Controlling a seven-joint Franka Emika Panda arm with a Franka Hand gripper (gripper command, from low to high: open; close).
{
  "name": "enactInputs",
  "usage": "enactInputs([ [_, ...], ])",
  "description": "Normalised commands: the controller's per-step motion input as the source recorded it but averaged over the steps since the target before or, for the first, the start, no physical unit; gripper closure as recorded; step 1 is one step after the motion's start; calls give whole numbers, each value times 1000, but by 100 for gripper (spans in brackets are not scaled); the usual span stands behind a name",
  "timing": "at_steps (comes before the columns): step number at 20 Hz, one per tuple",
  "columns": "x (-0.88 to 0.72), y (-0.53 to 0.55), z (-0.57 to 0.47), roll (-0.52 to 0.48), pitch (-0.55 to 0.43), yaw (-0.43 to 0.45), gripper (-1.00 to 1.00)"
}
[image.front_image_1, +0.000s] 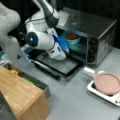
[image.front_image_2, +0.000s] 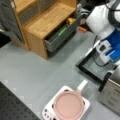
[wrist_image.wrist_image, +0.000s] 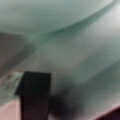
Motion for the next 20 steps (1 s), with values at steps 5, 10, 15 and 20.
enactInputs([
  [5, -56, 62, -55, 5, -82, -49, 100],
  [10, -56, 62, -56, 5, -82, -49, 100],
  [15, -56, 62, -56, 5, -82, -49, 100],
  [20, -55, 48, -55, -27, -82, -31, 100],
])
